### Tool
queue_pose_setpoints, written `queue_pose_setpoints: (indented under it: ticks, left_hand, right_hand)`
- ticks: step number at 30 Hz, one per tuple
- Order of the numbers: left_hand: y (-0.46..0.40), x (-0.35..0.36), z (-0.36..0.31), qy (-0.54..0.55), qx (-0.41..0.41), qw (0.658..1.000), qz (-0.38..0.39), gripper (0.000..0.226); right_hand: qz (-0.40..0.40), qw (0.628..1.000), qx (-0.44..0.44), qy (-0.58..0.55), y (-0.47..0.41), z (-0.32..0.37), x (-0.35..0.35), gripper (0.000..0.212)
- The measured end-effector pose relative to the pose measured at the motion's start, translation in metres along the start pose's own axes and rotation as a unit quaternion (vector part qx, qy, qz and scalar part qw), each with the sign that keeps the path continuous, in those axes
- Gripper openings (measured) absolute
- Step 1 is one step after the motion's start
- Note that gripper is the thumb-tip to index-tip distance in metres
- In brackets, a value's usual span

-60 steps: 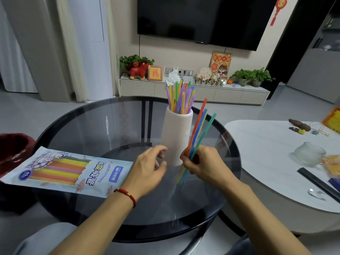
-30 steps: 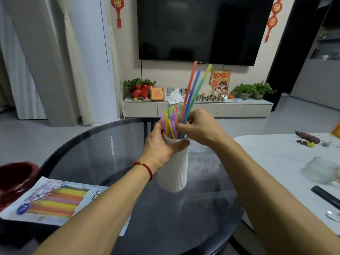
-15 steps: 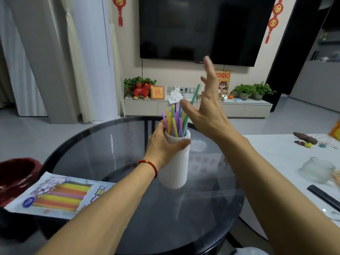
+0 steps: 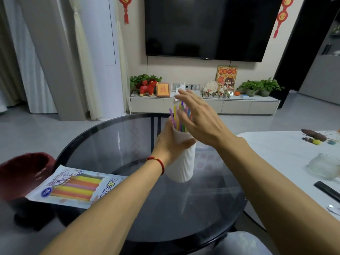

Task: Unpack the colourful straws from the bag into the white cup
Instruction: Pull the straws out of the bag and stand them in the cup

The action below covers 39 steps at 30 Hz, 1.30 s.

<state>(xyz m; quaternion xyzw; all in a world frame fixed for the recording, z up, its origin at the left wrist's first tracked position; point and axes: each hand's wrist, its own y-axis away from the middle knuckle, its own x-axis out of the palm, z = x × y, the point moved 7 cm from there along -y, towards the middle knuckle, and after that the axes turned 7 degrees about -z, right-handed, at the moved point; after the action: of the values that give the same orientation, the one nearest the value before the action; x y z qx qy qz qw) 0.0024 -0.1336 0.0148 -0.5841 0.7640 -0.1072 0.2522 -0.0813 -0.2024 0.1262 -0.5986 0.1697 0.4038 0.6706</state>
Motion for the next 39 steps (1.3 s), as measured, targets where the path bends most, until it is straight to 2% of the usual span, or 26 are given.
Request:
queue_pose_setpoints:
  ticks: [4, 6, 7, 9, 11, 13, 16, 18, 22, 25, 27, 31, 35, 36, 39]
  left_hand:
    - [0.031, -0.033, 0.030, -0.113, -0.055, 0.989, 0.077, 0.118]
    - [0.057, -0.066, 0.051, -0.221, -0.024, 0.963, 0.155, 0.124]
    - [0.070, -0.081, 0.064, -0.280, -0.014, 0.934, 0.221, 0.130]
    - [0.095, -0.108, 0.092, -0.404, -0.017, 0.846, 0.349, 0.140]
    - [0.105, -0.121, 0.110, -0.487, -0.018, 0.767, 0.417, 0.143]
    - [0.106, -0.116, 0.114, -0.510, -0.010, 0.738, 0.442, 0.134]
    - [0.098, -0.101, 0.107, -0.507, 0.009, 0.744, 0.434, 0.120]
    - [0.096, -0.093, 0.099, -0.537, 0.053, 0.738, 0.406, 0.112]
    - [0.104, -0.074, 0.080, -0.583, 0.160, 0.720, 0.340, 0.103]
    - [0.103, -0.067, 0.058, -0.620, 0.236, 0.699, 0.266, 0.106]
    - [0.099, -0.062, 0.042, -0.640, 0.275, 0.683, 0.221, 0.113]
    - [0.098, -0.049, 0.031, -0.645, 0.300, 0.669, 0.216, 0.120]
    - [0.100, -0.049, 0.042, -0.635, 0.291, 0.683, 0.215, 0.124]
    - [0.099, -0.051, 0.046, -0.627, 0.280, 0.695, 0.211, 0.125]
    - [0.100, -0.058, 0.058, -0.603, 0.234, 0.735, 0.206, 0.127]
  right_hand:
    - [-0.104, 0.993, -0.038, -0.027, 0.023, 0.024, -0.023, 0.028]
    - [-0.089, 0.993, -0.057, -0.051, 0.048, 0.036, -0.014, 0.020]
    - [-0.047, 0.996, -0.041, -0.065, 0.060, 0.036, -0.001, 0.017]
    - [0.056, 0.994, 0.023, -0.087, 0.085, 0.029, 0.037, 0.015]
    - [0.145, 0.980, 0.089, -0.100, 0.109, 0.019, 0.076, 0.016]
    - [0.193, 0.962, 0.142, -0.128, 0.130, 0.011, 0.109, 0.018]
    - [0.203, 0.936, 0.225, -0.180, 0.152, -0.001, 0.141, 0.019]
    - [0.185, 0.912, 0.302, -0.206, 0.162, -0.010, 0.153, 0.020]
    - [0.149, 0.840, 0.457, -0.252, 0.174, -0.023, 0.163, 0.027]
    - [0.129, 0.802, 0.508, -0.287, 0.180, -0.025, 0.161, 0.029]
    - [0.145, 0.769, 0.527, -0.331, 0.185, -0.019, 0.165, 0.032]
    - [0.170, 0.707, 0.526, -0.440, 0.182, -0.005, 0.173, 0.041]
    - [0.144, 0.703, 0.530, -0.452, 0.179, -0.007, 0.175, 0.035]
    - [0.129, 0.714, 0.528, -0.442, 0.179, -0.009, 0.174, 0.033]
    - [0.083, 0.781, 0.499, -0.366, 0.178, -0.018, 0.167, 0.030]
